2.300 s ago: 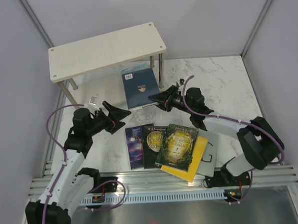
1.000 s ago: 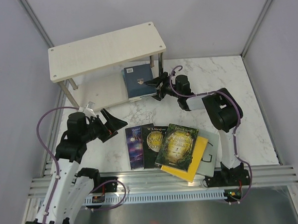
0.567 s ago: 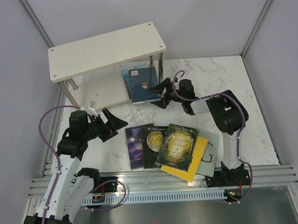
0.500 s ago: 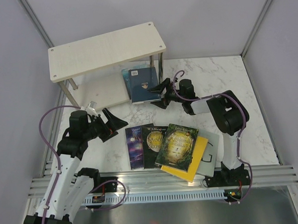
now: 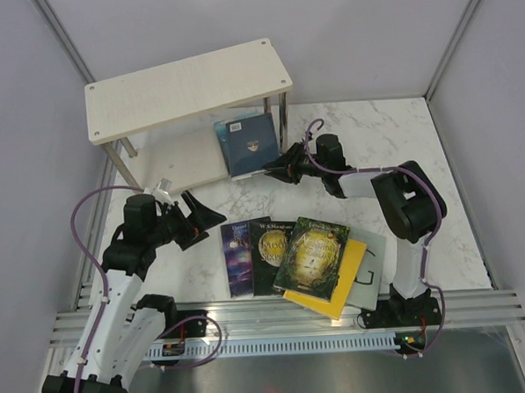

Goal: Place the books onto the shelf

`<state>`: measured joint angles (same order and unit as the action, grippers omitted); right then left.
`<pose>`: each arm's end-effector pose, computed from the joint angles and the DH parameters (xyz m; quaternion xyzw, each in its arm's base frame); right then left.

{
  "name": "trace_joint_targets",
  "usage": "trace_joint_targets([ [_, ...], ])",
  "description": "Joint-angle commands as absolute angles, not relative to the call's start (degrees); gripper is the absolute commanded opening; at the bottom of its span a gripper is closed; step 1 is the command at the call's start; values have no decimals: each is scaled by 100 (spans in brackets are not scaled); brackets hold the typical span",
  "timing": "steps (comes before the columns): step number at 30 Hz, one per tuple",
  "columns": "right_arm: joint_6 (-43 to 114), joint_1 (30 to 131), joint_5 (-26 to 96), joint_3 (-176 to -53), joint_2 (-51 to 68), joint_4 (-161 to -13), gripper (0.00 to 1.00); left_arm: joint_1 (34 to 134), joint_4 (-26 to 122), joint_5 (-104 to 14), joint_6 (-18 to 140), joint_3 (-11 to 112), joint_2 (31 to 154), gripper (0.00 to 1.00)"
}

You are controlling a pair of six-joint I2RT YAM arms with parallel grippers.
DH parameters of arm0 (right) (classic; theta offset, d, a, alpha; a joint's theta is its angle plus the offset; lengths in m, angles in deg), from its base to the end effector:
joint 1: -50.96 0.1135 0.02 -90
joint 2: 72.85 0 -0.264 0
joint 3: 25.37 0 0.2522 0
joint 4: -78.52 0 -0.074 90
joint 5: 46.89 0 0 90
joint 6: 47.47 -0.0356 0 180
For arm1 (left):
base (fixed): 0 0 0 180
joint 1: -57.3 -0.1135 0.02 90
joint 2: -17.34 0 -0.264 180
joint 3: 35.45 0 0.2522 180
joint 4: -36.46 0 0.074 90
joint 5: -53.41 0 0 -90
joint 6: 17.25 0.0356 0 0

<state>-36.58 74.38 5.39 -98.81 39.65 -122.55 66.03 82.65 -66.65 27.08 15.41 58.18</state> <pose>0.3713 0.1845 0.1669 0.1895 0.7657 0.5976 0.1441 0.1488 -0.0409 0.2682 -0.1615 0.8540 -0.4055 0.2831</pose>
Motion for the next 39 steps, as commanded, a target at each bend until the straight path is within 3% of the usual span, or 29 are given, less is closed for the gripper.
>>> trace_joint_targets([
  [1, -3560, 7443, 549, -10346, 4087, -12287, 14, 6574, 8099, -6717, 2977, 1566, 5829, 97],
  [8, -3736, 7443, 619, -11180, 4702, -12244, 13, 6574, 8099, -6726, 2986, 1549, 5865, 97],
  [9, -3745, 7443, 611, -11260, 4746, -12148, 23, 6574, 8090, -6717, 2994, 1540, 5882, 97],
  [10, -3693, 7443, 610, -11426, 4834, -11903, 60, 6574, 8098, -6717, 2994, 1549, 5908, 97],
  [11, -3649, 7443, 610, -11427, 4843, -11901, 61, 6574, 8090, -6717, 2994, 1549, 5909, 97],
  [12, -3613, 7443, 610, -11462, 4843, -11796, 83, 6574, 8098, -6726, 2994, 1549, 5926, 97],
  [14, -3552, 7443, 584, -11314, 4748, -11699, 95, 6574, 8090, -6717, 2994, 1549, 5979, 97],
  [28, -1971, 7232, 434, -9934, 3043, -10073, 98, 6767, 7537, -7323, 3276, 1399, 6874, 96],
  [39, -1047, 7109, 593, -8476, 960, -8800, 96, 8498, 5762, -7113, 2538, 600, 8325, 96],
])
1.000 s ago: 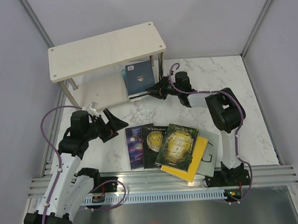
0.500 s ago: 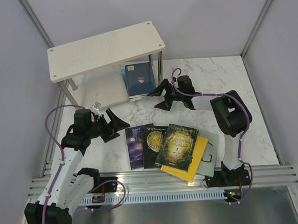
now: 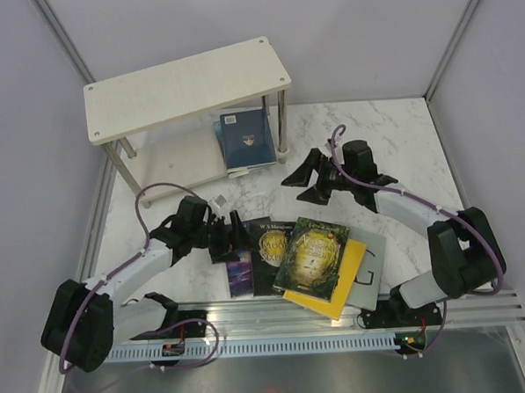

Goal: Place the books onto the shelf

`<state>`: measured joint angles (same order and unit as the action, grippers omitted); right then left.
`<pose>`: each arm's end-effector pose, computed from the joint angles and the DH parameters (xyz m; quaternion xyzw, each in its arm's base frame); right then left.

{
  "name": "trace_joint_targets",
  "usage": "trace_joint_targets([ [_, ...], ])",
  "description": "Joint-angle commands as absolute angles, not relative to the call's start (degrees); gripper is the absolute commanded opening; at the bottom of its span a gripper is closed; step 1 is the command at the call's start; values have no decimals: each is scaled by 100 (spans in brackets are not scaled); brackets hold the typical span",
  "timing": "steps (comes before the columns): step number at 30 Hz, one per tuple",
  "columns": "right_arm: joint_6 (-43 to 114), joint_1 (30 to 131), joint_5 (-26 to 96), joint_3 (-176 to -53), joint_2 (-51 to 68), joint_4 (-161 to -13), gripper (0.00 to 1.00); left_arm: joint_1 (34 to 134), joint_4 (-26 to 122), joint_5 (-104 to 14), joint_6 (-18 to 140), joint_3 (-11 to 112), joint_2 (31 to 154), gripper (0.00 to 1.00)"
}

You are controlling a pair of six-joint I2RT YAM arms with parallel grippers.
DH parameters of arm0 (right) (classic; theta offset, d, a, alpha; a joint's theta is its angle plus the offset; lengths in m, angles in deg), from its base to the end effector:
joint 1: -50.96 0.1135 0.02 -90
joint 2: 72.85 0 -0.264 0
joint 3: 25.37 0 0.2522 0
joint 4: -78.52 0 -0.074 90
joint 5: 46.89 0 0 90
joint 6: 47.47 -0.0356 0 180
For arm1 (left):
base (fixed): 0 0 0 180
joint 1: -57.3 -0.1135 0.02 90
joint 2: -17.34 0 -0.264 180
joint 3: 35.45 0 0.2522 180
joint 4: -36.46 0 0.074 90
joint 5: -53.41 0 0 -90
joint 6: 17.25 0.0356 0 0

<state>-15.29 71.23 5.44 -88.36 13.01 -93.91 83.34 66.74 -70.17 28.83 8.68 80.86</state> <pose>0.2940 0.1318 0.2270 0.1126 0.8294 0.5137 0.1886 0.1776 -0.1087 0.1871 -0.0413 0.9032 -0.4114 0.1150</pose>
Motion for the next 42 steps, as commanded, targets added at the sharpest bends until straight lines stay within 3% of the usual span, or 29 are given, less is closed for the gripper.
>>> trace_joint_targets([
  [1, -1029, 7065, 619, -8239, 732, -8781, 96, 8577, 5656, -7069, 2485, 495, 8482, 96],
  [7, -941, 6889, 689, -7850, 55, -8412, 95, 8928, 4849, -7068, 2257, 275, 9220, 96],
  [10, -766, 6845, 707, -7868, -87, -8122, 93, 9113, 3935, -7235, 1888, 12, 9459, 92],
  [13, -695, 6819, 707, -7824, -201, -7998, 92, 9167, 2828, -7490, 1282, -339, 9731, 80],
  [16, -686, 6819, 690, -7771, -298, -7954, 90, 9167, 2221, -7543, 903, -551, 9837, 55],
  [17, -677, 6819, 663, -7763, -324, -7963, 90, 9158, 2158, -7561, 833, -578, 9768, 26],
  [19, -625, 6819, 619, -7789, -412, -7972, 90, 9114, 2418, -7491, 902, -578, 9514, 3],
  [24, -695, 6819, 426, -7833, -561, -8235, 93, 8702, 3780, -7297, 1438, -447, 8626, 2],
  [30, -958, 6836, 312, -7850, -676, -8534, 98, 6989, 6084, -7516, 2378, 80, 6807, 2],
  [32, -1072, 6889, 268, -7780, -667, -8726, 98, 6548, 6296, -7745, 2485, 309, 6551, 2],
  [42, -1573, 7899, 619, -7579, -378, -9404, 98, 6504, 5692, -8229, 1256, 1056, 6138, 2],
])
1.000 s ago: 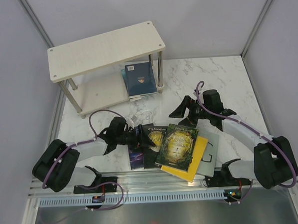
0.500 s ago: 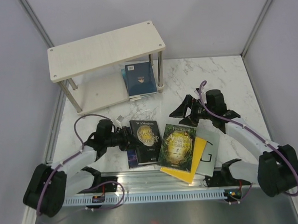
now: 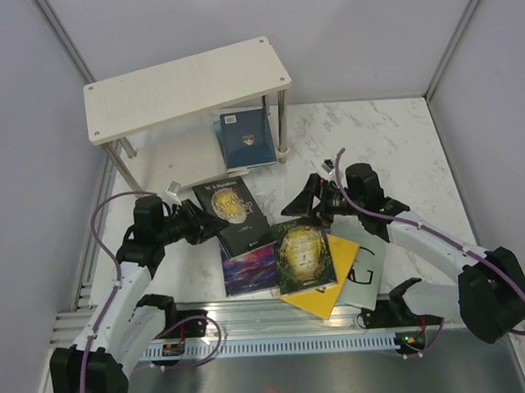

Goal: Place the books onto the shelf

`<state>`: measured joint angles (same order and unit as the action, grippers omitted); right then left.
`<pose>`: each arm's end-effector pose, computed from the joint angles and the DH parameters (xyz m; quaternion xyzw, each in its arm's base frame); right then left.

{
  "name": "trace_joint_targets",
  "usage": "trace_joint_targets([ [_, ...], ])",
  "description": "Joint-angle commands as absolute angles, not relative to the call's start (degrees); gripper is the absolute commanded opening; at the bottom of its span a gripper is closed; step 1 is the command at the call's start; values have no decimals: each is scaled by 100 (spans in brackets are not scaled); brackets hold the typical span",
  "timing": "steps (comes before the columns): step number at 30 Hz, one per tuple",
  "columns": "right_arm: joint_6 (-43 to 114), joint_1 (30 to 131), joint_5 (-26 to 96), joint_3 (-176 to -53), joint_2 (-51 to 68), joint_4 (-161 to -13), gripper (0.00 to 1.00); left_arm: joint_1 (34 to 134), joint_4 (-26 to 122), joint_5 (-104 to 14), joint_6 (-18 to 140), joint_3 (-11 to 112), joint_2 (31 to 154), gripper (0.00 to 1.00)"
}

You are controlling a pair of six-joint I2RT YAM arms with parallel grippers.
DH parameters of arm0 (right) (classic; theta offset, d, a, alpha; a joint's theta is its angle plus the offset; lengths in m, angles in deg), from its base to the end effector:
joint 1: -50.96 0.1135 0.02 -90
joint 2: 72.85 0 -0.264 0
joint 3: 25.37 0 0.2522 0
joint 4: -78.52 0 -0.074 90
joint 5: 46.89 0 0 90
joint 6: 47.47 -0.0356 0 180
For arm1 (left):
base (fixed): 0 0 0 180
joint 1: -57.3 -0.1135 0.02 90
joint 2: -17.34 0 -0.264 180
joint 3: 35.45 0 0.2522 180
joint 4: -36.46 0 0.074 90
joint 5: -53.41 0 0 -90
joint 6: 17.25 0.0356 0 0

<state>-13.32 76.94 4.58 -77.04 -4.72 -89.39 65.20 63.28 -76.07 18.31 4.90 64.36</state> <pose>0.2177 0.1308 0.2384 0.0463 0.8275 0.5302 0.1787 0.1704 -0.0465 0.2214 -0.1807 0.8248 -0.4852 0.2273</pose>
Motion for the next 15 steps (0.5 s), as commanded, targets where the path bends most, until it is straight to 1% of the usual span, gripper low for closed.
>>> trace_joint_targets([
  [1, -1609, 7961, 645, -7560, -351, -9465, 98, 6495, 5603, -8238, 1132, 1048, 6085, 2],
  [6, -1653, 8233, 795, -7525, -272, -9536, 98, 6477, 4716, -8220, 359, 785, 5777, 2],
  [11, -1644, 8243, 725, -7516, -298, -9554, 98, 6477, 3944, -8150, -256, 486, 5689, 2],
  [15, -2012, 8269, 637, -7376, -307, -10019, 98, 6477, 3451, -8079, -687, 3, 5601, 2],
])
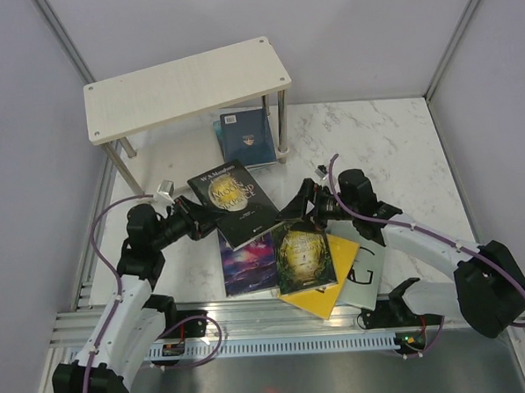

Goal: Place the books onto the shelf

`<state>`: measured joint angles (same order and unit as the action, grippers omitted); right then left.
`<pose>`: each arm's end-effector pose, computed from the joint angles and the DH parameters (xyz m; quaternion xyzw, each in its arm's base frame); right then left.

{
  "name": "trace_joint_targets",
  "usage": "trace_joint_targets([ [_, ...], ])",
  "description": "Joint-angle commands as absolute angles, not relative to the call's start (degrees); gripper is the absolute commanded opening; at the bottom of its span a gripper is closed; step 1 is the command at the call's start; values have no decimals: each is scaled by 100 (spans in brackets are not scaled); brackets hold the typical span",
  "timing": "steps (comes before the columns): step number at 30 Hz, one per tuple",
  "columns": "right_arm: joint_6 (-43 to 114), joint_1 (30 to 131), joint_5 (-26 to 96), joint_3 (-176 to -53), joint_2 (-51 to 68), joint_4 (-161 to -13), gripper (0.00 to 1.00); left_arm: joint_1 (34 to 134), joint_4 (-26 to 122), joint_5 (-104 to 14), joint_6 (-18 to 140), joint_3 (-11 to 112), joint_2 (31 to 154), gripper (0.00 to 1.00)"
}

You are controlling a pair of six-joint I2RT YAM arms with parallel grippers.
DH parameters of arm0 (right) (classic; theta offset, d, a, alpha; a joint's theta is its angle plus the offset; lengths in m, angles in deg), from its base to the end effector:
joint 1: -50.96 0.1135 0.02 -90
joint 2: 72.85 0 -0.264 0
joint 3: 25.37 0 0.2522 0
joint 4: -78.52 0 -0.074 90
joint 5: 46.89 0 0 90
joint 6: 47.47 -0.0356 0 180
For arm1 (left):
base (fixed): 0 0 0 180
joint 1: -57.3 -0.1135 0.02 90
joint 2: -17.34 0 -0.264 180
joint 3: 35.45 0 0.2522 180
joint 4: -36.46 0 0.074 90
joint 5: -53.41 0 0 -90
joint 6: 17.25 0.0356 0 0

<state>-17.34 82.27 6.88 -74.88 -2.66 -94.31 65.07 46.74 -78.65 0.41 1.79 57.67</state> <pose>0.2089 0.1517 0.2248 0.0453 0.8285 0.5368 0.1531 0.1635 -0.0464 0.2475 -0.2031 0.7380 -0.5879 0.2618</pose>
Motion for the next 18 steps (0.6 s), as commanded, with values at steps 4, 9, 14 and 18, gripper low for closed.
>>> trace_joint_targets([
  [4, -2584, 8322, 645, -7139, -290, -10966, 98, 6486, 3160, -7983, -969, -253, 5487, 2],
  [9, -3190, 8550, 698, -6858, -87, -11917, 89, 6477, 2492, -7825, -1355, -534, 5548, 2],
  [14, -3788, 8796, 856, -6717, 158, -13068, 73, 6495, 2289, -7842, -1418, -596, 5741, 2],
  [18, -4000, 8814, 1102, -6611, 168, -13491, 56, 6504, 2271, -7895, -1426, -684, 5768, 2],
])
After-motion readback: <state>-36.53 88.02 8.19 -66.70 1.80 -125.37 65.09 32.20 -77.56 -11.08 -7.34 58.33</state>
